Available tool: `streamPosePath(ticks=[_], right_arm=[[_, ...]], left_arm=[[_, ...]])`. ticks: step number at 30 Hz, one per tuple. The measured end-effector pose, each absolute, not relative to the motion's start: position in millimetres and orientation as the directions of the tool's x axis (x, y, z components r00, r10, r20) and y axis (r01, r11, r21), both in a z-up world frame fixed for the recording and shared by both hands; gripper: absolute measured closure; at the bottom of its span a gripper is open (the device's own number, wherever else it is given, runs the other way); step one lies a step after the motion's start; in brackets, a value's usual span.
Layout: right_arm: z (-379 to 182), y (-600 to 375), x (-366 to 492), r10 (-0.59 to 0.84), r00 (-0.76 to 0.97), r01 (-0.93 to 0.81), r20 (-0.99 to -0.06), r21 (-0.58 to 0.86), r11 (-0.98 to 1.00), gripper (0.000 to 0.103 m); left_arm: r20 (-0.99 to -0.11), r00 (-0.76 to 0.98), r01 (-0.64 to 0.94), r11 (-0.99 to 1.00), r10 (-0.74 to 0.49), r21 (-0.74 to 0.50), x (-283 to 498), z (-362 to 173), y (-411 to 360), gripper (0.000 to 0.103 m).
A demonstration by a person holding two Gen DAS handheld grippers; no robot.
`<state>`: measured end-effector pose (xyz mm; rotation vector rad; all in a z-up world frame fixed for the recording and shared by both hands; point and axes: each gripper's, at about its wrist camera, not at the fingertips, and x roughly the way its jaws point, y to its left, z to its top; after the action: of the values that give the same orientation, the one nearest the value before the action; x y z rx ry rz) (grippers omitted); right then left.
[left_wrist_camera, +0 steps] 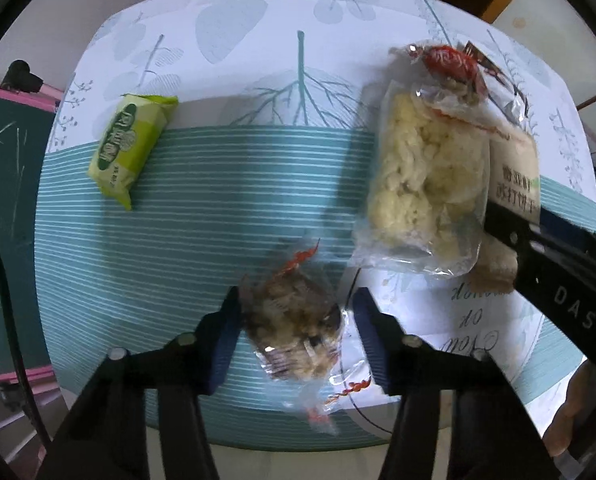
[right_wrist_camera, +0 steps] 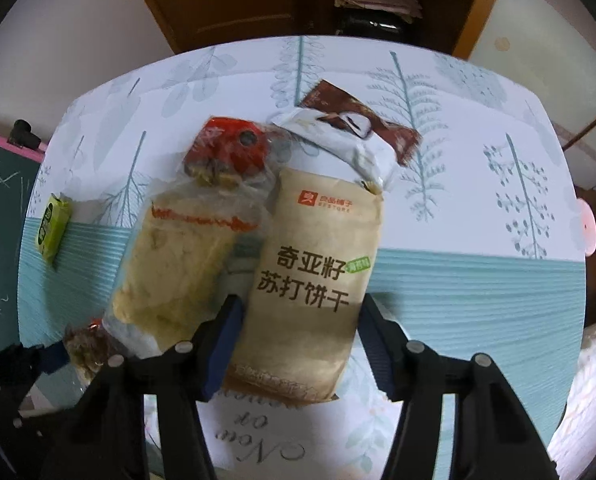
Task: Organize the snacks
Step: 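Grasp the beige soda cracker bag with the right tool while the left tool grasps the nut bag, then carry both bags to the white tray and open both tools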
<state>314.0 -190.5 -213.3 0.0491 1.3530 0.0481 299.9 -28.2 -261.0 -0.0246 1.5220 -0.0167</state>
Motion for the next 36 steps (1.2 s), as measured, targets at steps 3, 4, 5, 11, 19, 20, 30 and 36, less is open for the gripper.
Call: streamPosePath(ticks=[3, 4, 5, 11, 19, 20, 30, 36], right_arm=[[-213, -202, 303, 0.066, 0.21, 0.007, -0.975, 0.069, 0.998, 0.046], [-212, -206, 299, 0.067, 0.209, 0.015, -0.976, 0.072, 0.997, 0.046], [-212, -209, 296, 0.071, 0.211, 0.02, -0.975, 0.077, 0.997, 0.046], [-187, -233, 268, 0.143, 0.266, 0.05, -0.953, 0.161, 0.986, 0.046], [-97, -236, 201, 0.259, 0.426, -0.033, -0.867, 0.272, 0.962, 0.046], [-87, -235, 191, 0.274, 0.442, -0.049, -0.855, 0.281, 0.958, 0.046], [3, -201, 66, 0.404, 0.582, -0.237, -0.706, 0.328, 0.915, 0.046], [12, -179, 10, 0.464, 0.604, -0.314, -0.649, 0.341, 0.886, 0.046]], left_arm=[[-0.998, 0.066, -0.006, 1.0, -0.024, -0.025, 295, -255, -24, 0.057], [-0.997, 0.078, -0.004, 1.0, -0.017, -0.018, 293, -252, -22, 0.057], [-0.996, 0.091, -0.002, 1.0, -0.017, -0.017, 290, -248, -22, 0.057], [-0.981, 0.185, 0.026, 0.998, -0.059, -0.055, 269, -198, -19, 0.058], [-0.932, 0.337, 0.14, 0.986, -0.136, -0.093, 200, -96, -16, 0.057], [-0.922, 0.36, 0.157, 0.983, -0.144, -0.092, 188, -82, -14, 0.057], [-0.799, 0.547, 0.25, 0.96, -0.25, -0.128, 67, 19, 11, 0.057], [-0.754, 0.607, 0.26, 0.96, -0.249, -0.108, 10, 18, 20, 0.057]])
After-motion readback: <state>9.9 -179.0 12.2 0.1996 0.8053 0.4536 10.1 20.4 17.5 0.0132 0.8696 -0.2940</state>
